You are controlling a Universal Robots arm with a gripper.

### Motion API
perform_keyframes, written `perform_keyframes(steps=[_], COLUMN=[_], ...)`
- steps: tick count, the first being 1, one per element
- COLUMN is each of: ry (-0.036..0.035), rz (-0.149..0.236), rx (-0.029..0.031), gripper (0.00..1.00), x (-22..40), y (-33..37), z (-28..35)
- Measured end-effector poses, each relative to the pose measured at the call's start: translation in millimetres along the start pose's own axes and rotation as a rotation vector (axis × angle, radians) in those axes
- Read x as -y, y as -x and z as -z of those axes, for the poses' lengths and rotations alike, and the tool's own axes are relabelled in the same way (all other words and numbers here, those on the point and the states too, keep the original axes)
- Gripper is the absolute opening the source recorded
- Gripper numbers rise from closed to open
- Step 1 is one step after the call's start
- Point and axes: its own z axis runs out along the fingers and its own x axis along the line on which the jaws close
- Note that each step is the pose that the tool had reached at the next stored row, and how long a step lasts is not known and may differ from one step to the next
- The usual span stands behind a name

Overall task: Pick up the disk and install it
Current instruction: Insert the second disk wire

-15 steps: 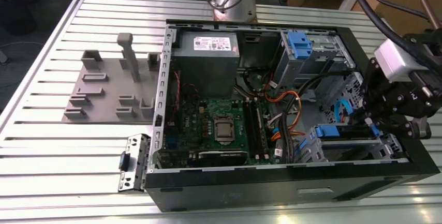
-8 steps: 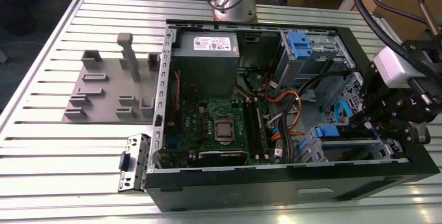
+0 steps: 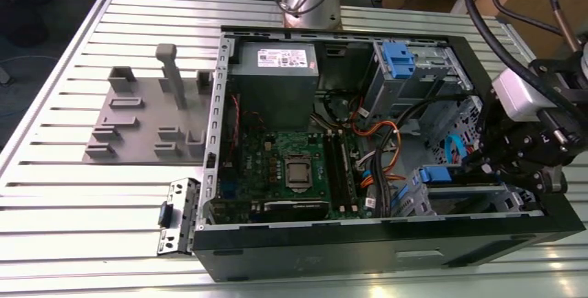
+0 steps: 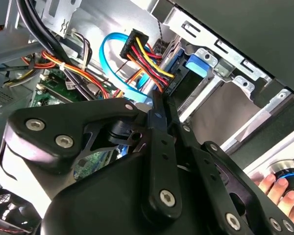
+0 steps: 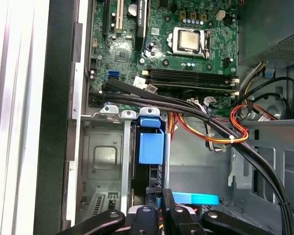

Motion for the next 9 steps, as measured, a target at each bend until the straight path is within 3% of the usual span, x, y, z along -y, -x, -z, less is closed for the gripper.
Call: perform_keyframes(steps=[9], ry=[0.0], rz=[0.0], rx=[0.0002], gripper=[0.16], x=[0.1], y=[-0.8], z=[-2.2])
